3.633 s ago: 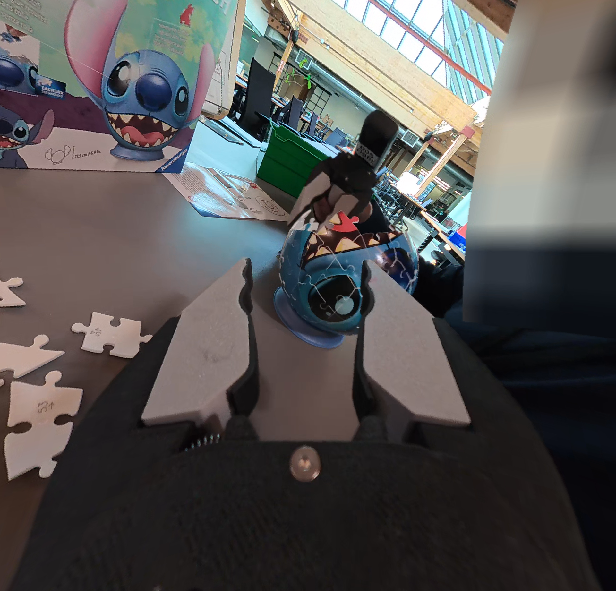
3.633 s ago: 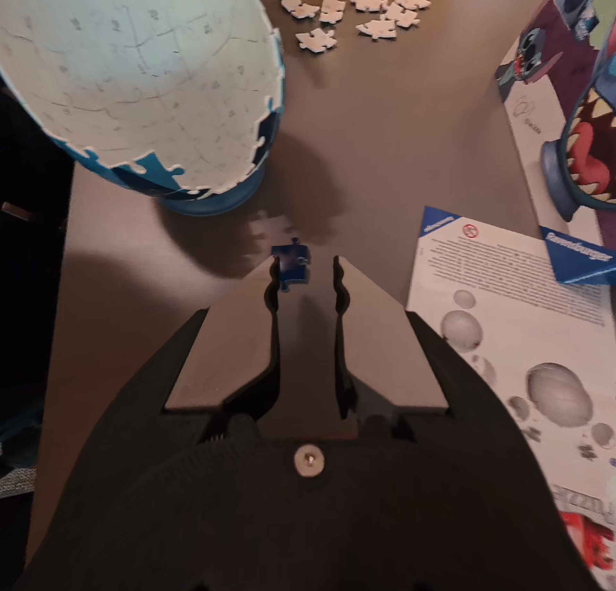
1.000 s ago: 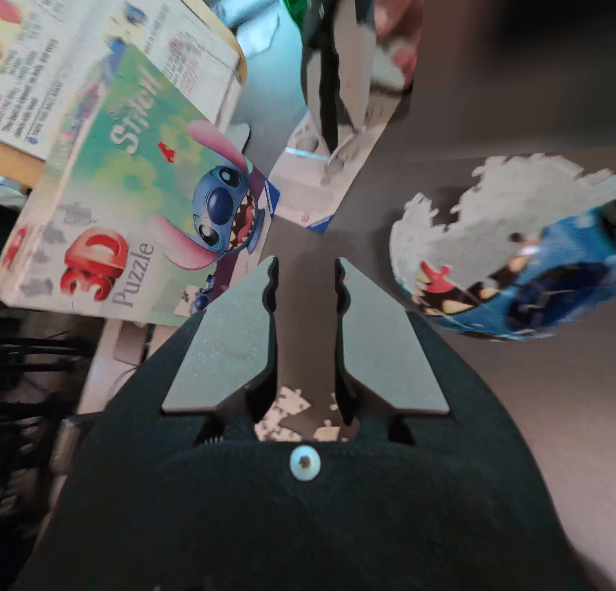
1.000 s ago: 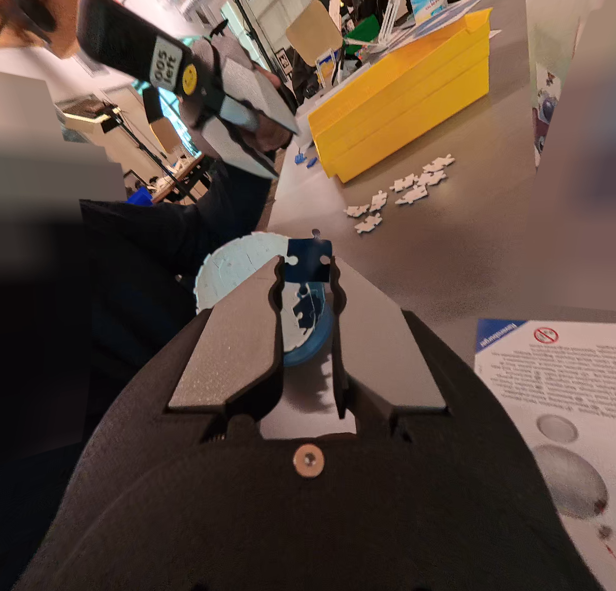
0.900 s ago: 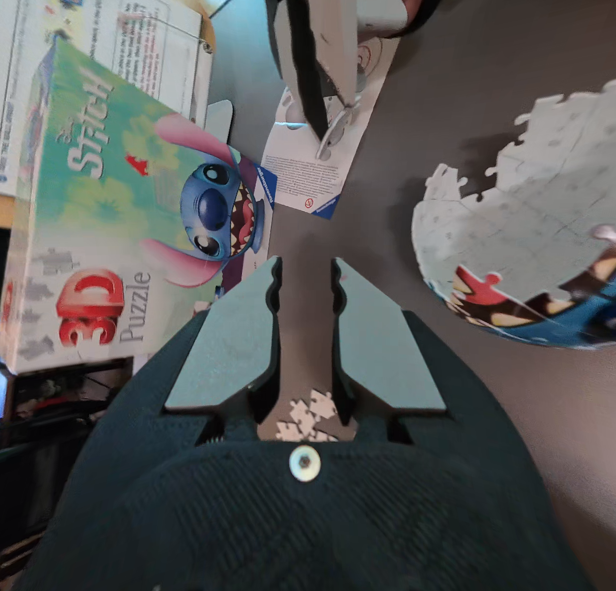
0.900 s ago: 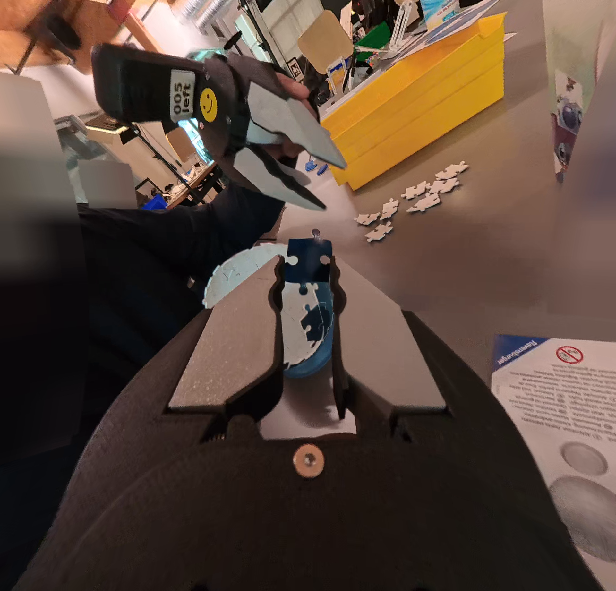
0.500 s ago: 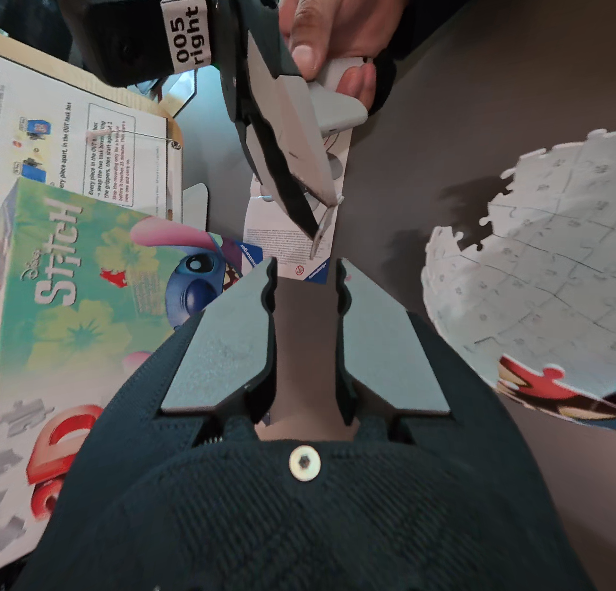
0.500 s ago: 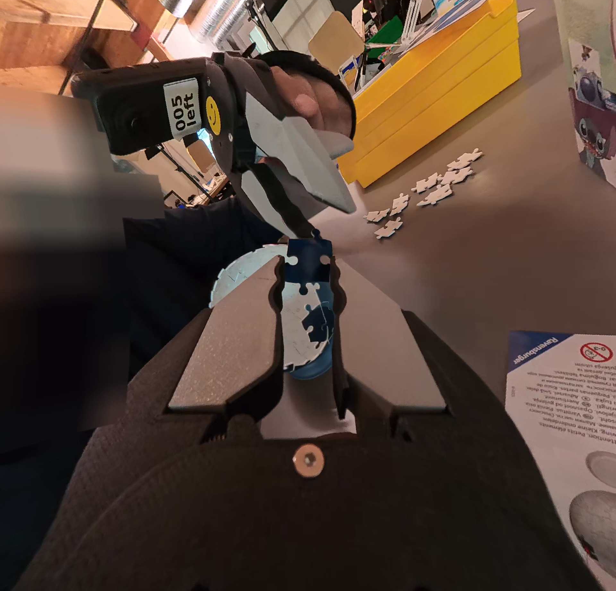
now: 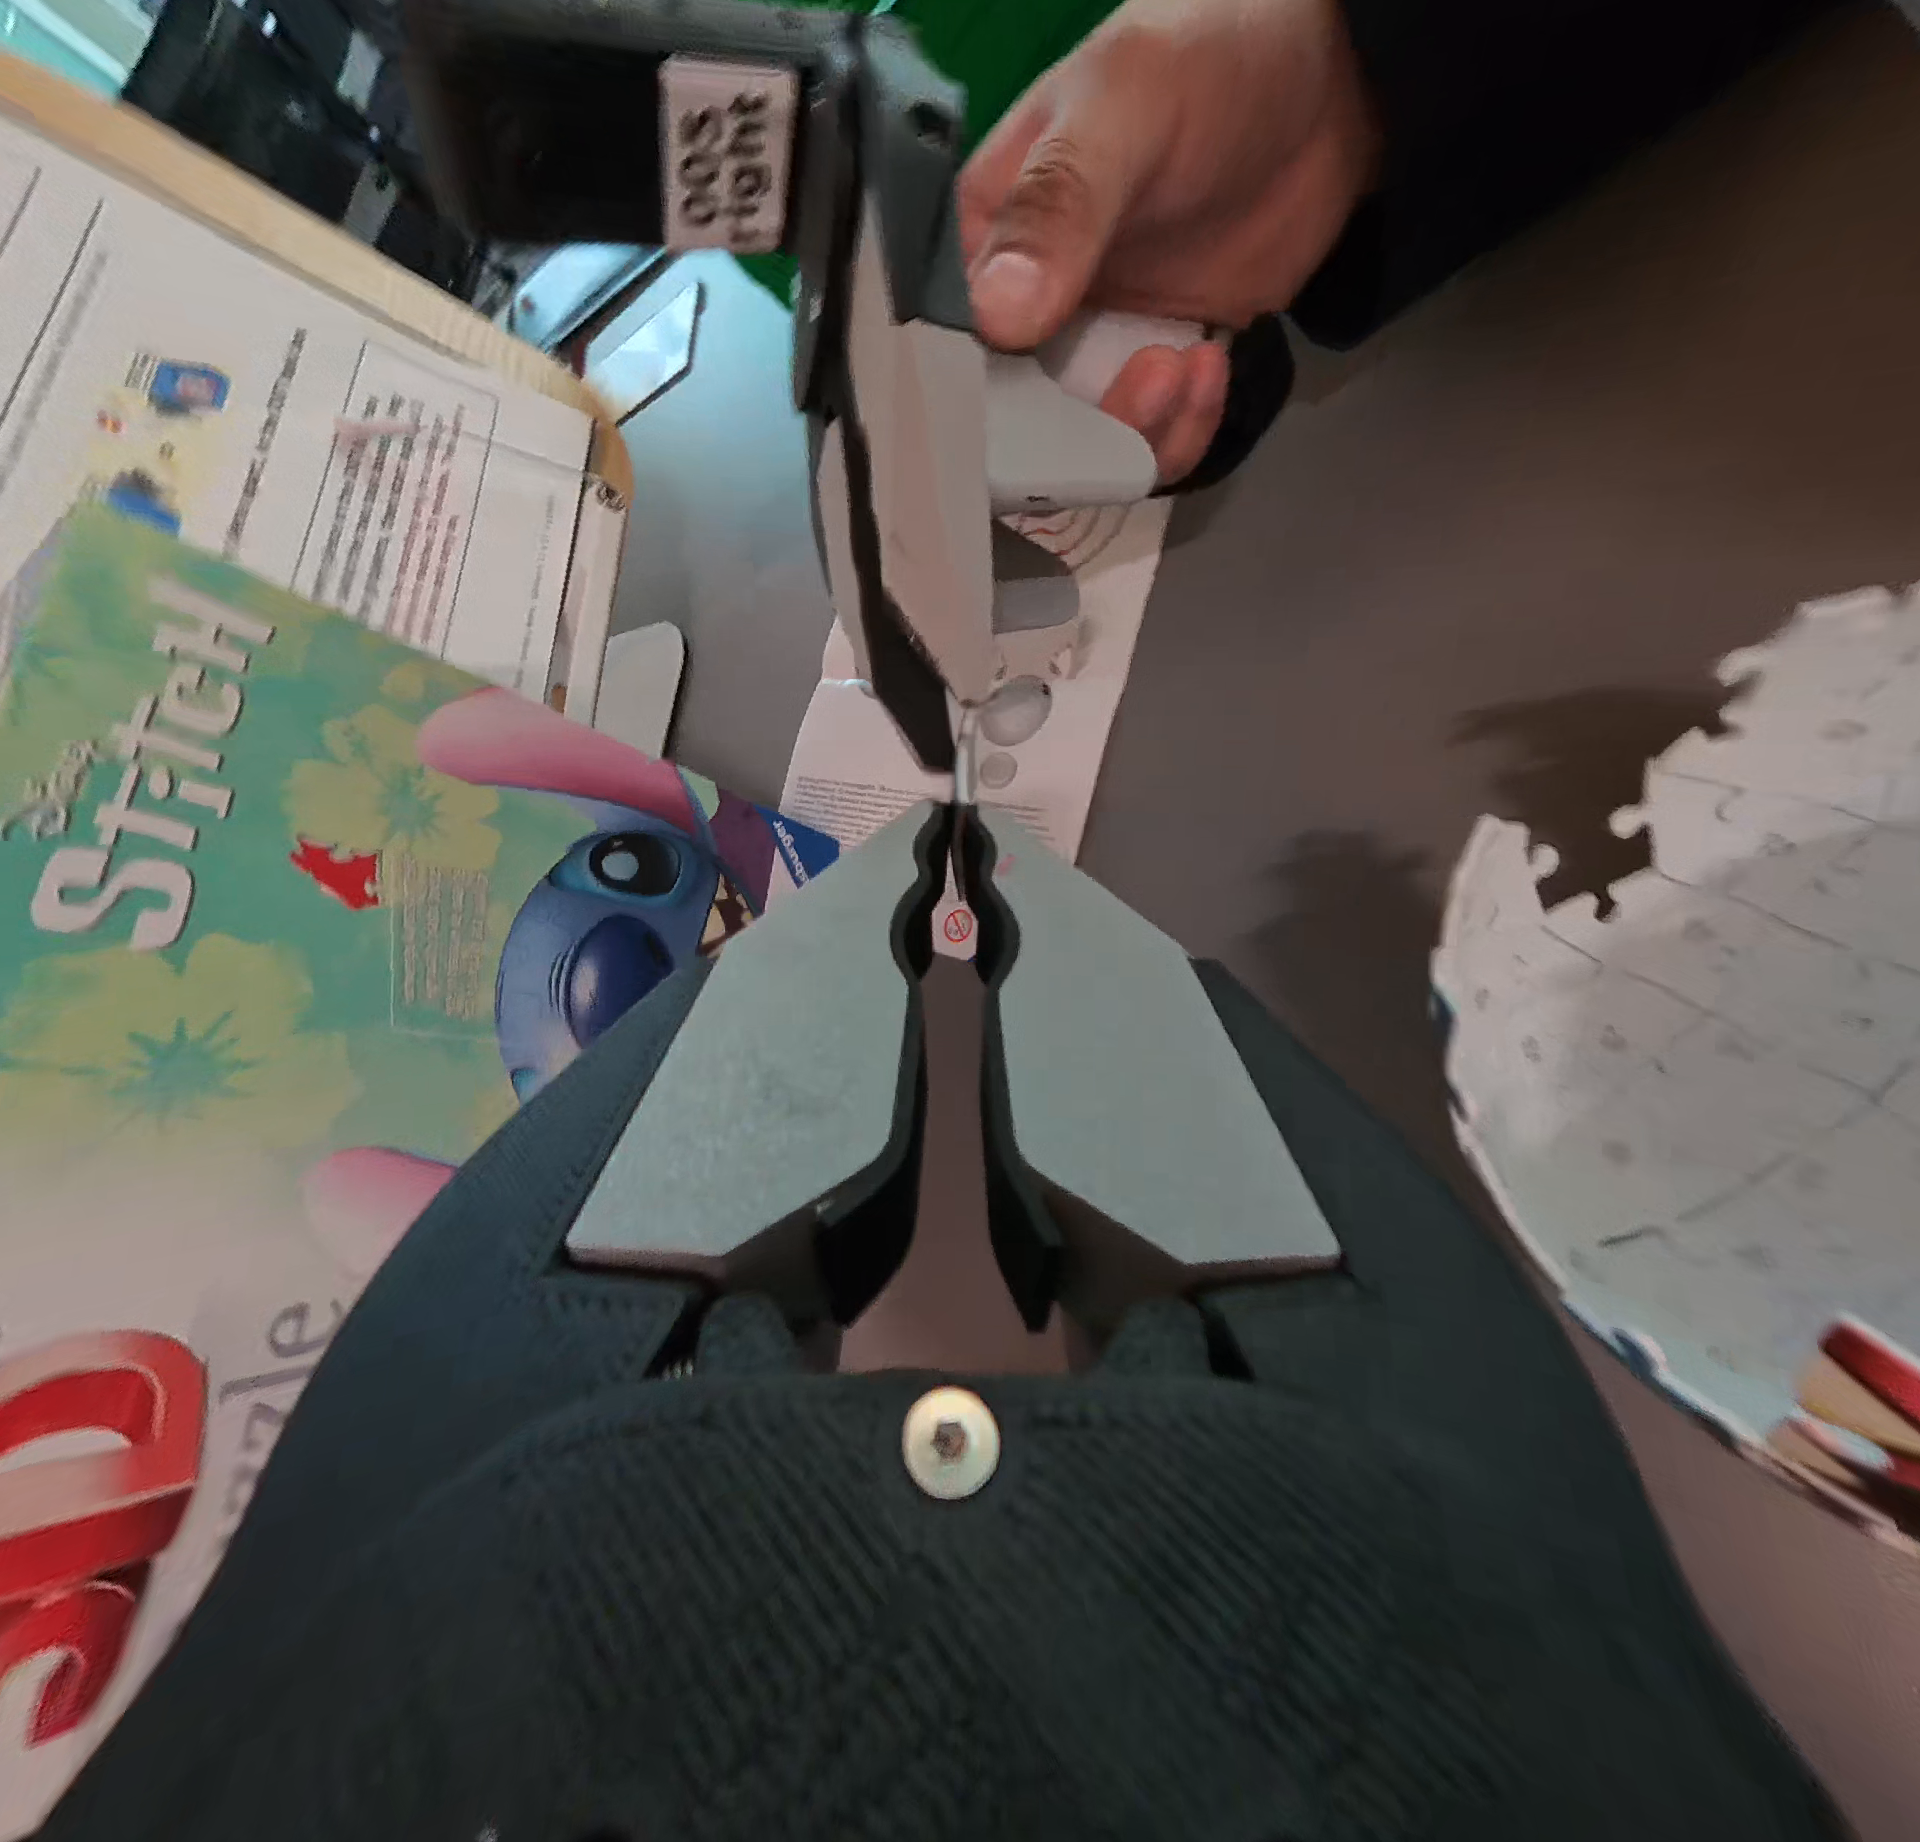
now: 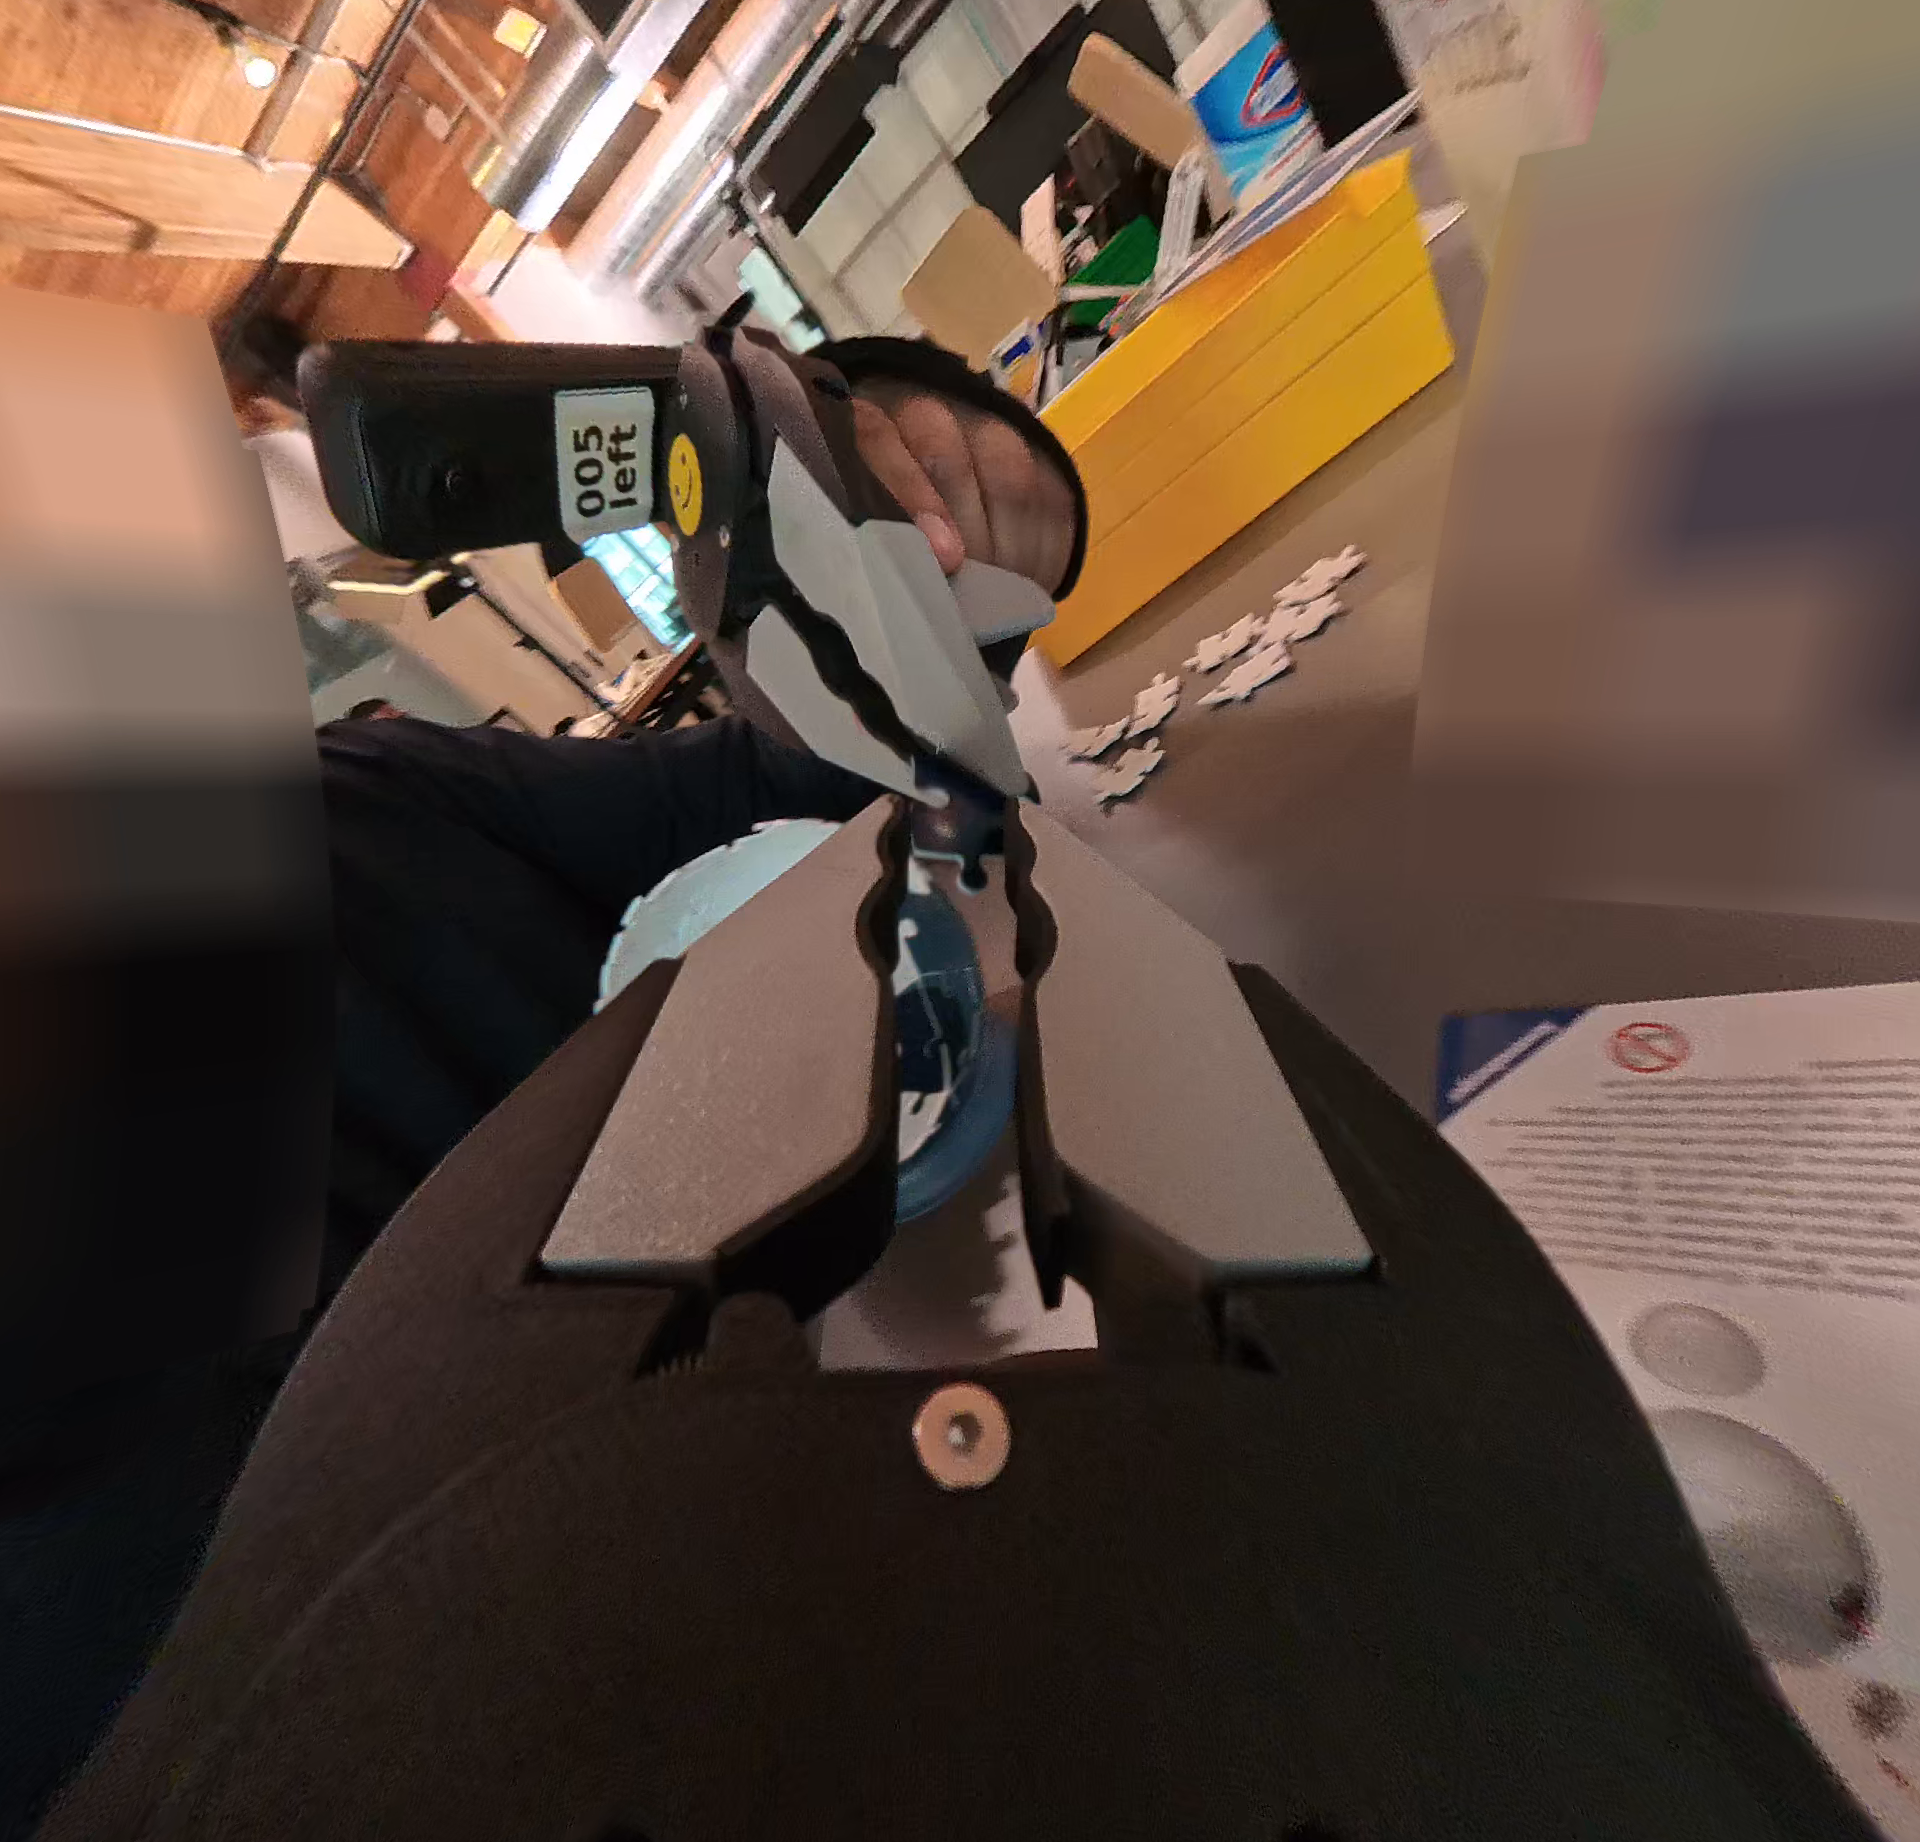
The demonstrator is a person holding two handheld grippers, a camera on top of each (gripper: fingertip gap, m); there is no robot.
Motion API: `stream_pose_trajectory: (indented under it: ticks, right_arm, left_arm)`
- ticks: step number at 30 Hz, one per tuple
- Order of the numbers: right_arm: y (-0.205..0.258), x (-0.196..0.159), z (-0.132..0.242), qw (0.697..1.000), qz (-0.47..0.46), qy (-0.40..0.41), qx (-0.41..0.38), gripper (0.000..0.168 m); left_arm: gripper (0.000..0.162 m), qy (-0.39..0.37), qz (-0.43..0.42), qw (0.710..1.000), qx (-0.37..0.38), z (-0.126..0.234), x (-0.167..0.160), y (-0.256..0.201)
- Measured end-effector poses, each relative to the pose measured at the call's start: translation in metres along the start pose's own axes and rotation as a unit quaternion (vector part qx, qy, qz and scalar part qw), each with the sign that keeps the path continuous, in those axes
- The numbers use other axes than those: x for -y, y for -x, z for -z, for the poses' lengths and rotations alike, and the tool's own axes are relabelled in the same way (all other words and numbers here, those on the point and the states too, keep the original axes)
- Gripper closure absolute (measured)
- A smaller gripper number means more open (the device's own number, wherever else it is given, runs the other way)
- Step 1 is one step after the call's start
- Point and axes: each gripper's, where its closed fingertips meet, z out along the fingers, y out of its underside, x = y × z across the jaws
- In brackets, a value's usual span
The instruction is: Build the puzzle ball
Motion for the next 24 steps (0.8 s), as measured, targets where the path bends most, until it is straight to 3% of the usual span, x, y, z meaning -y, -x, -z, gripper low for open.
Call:
stream_pose_trajectory:
  ticks: [3, 6, 10, 14, 19, 23, 24]
  right_arm:
    - [-0.015, 0.015, 0.018, 0.993, 0.075, -0.028, -0.081, 0.161]
    - [-0.025, 0.022, 0.031, 0.977, 0.142, -0.029, -0.155, 0.159]
    - [-0.013, 0.024, 0.022, 0.98, 0.148, -0.053, -0.125, 0.145]
    - [0.003, 0.028, 0.012, 0.98, 0.164, -0.07, -0.093, 0.148]
    - [0.006, 0.026, -0.004, 0.981, 0.164, -0.06, -0.082, 0.161]
    - [-0.003, 0.024, -0.012, 0.977, 0.175, -0.048, -0.115, 0.168]
    - [-0.007, 0.026, -0.011, 0.976, 0.169, -0.052, -0.127, 0.168]
  left_arm:
    - [0.162, 0.016, 0.111, 0.993, -0.022, -0.001, -0.009, 0.01]
    - [0.162, -0.035, 0.257, 0.964, -0.066, 0.004, 0.002, 0.017]
    - [0.162, -0.11, 0.389, 0.908, -0.108, 0.015, 0.018, 0.027]
    - [0.162, -0.106, 0.407, 0.903, -0.088, 0.017, 0.012, 0.028]
    - [0.162, -0.12, 0.436, 0.883, -0.124, 0.017, 0.017, 0.02]
    - [0.162, -0.081, 0.429, 0.889, -0.138, 0.02, 0.003, 0.017]
    - [0.154, -0.063, 0.424, 0.893, -0.14, 0.024, -0.003, 0.017]
